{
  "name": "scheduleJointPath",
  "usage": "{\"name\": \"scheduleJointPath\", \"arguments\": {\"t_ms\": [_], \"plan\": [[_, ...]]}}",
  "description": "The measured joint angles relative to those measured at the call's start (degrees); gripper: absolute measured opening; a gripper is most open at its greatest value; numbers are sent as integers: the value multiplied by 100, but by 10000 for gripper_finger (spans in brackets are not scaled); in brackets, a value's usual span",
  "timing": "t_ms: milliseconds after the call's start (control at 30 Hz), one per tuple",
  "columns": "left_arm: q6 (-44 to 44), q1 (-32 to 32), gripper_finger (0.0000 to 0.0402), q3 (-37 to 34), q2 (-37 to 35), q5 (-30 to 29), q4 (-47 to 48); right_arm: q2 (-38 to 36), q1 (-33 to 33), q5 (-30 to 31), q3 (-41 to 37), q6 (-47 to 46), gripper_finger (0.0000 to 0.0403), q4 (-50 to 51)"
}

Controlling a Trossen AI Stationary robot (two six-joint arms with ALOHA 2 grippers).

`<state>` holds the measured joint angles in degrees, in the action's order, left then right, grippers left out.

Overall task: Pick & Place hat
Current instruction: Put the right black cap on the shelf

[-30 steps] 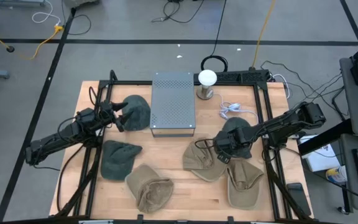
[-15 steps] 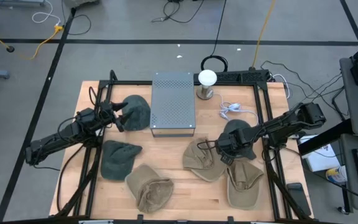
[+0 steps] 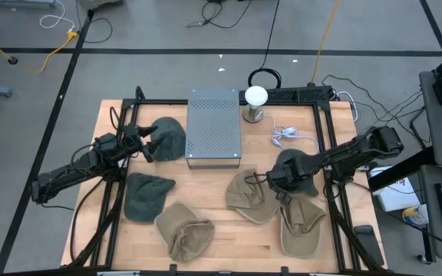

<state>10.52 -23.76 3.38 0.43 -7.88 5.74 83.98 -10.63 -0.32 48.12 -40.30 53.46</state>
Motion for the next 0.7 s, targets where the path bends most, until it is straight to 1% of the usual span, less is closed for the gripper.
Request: {"name": "scheduleJointPath", "arguments": {"t_ms": [100,367,700], "plan": [[0,0,294,0,0,9,0,-110,40,9,210,237,8,445],[0,0,294,0,0,9,0,-310,85,66,1095,608,10,1680],[0,0,294,0,0,7,0,-308,85,510,2266,965,9,3268]]}}
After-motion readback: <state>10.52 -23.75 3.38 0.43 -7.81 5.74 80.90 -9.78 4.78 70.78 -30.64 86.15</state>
